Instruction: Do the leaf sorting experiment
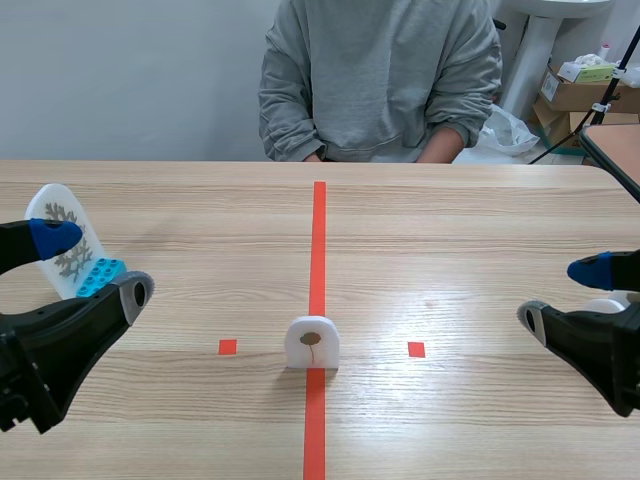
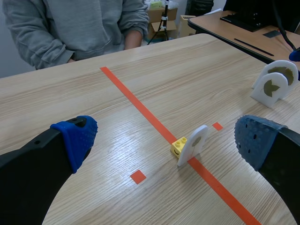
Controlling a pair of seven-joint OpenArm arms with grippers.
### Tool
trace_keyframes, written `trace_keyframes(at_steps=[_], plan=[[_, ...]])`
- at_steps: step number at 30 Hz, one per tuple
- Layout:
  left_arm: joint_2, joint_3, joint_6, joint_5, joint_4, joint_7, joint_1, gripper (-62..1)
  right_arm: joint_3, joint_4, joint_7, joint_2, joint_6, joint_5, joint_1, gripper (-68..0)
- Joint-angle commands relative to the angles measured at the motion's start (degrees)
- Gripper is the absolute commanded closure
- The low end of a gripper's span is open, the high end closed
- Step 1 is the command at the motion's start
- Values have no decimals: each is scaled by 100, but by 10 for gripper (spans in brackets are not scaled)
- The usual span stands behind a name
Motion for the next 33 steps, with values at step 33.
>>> trace_keyframes(at_steps=[33], plan=[[46,22,-33,-44,59,-87,-17,-623,4,-17,-343,94,46,81,271,-469]])
